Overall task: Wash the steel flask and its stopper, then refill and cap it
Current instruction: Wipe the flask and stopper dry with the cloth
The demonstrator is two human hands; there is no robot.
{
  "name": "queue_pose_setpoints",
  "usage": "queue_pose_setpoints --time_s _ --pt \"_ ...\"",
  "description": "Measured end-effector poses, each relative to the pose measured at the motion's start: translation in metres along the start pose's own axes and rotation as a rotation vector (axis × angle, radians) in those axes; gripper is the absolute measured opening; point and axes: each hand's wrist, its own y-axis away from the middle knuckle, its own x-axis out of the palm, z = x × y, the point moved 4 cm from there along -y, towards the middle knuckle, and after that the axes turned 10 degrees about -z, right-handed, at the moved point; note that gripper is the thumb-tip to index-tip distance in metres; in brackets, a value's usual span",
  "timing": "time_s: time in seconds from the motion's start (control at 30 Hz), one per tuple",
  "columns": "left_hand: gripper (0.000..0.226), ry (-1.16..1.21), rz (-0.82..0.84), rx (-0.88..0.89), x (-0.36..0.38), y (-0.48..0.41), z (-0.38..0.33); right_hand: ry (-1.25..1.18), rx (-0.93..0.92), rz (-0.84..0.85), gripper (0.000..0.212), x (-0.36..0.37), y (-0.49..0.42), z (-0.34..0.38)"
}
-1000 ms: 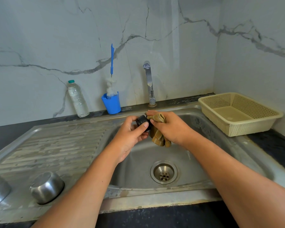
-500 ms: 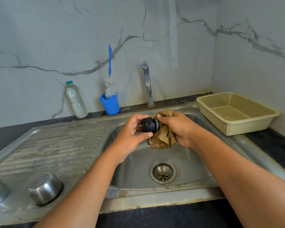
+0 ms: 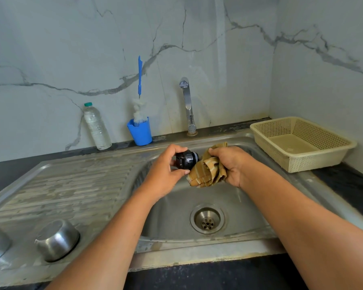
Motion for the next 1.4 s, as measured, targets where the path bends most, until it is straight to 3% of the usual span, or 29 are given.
queue_pose_setpoints --time_s 0.23,0.33,0.6,0.7,0.83,1.03,1.27,1.4 --pt "0.049 -0.074 -0.024 0.002 0.000 -0.002 0.006 -0.055 -0.109 0.000 0.014 0.001 0.004 0.011" --pt "0.050 -0.058 -0.013 -0.003 0.003 -0.001 0.006 0.033 -0.218 0.018 0.005 0.003 0.008 0.013" --pt "0.052 0.000 0.014 -0.005 0.004 0.001 0.003 0.303 -0.492 0.026 0.012 0.010 0.013 0.017" --pt "0.053 0.056 0.013 -0.006 0.005 0.003 0.000 0.348 -0.516 0.030 0.015 0.012 0.015 0.017" --pt "0.055 0.192 -0.008 -0.015 0.009 0.005 -0.003 0.254 -0.435 0.093 0.018 0.011 0.014 0.014" --pt "0.054 0.248 -0.007 -0.014 0.010 0.006 -0.008 0.035 -0.111 0.208 0.021 0.007 0.012 0.005" --pt "0.065 0.091 -0.006 0.064 0.009 0.003 -0.008 0.061 0.037 0.138 0.024 0.003 0.004 -0.003" --pt "0.059 -0.012 -0.003 0.101 0.010 0.001 -0.009 0.093 0.085 0.101 0.024 -0.001 -0.002 -0.005"
